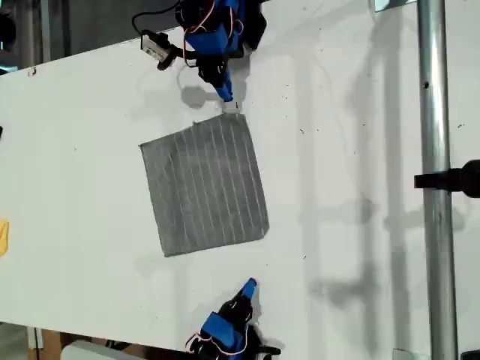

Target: Grasp corners of a towel and fold twice.

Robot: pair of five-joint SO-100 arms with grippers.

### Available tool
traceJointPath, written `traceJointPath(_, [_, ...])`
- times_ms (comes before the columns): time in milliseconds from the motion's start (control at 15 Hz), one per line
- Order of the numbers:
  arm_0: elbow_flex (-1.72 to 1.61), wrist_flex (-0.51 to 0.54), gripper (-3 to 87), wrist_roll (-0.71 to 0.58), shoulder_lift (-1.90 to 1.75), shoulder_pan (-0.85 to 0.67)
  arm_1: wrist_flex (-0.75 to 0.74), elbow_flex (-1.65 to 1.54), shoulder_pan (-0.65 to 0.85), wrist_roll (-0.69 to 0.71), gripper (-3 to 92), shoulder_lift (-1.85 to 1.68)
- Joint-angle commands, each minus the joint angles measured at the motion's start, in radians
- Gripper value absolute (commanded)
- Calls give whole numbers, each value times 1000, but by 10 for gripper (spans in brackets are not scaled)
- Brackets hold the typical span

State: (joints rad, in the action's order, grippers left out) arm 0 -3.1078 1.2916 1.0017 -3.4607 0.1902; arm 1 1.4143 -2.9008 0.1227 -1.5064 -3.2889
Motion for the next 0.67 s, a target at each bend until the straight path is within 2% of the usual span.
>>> traceJointPath(0, [-9, 6, -28, 624, -8, -347, -14, 43, 25, 8, -3, -2])
traceJointPath(400, [-9, 6, -28, 621, -8, -350, -15, 37, 20, 3, -3, -2])
traceJointPath(533, [-9, 6, 3, 652, -8, -345, 2, 44, 12, -23, -3, -2])
traceJointPath(600, [6, 11, -27, 678, -8, -341, 0, 61, -5, -23, -3, -2])
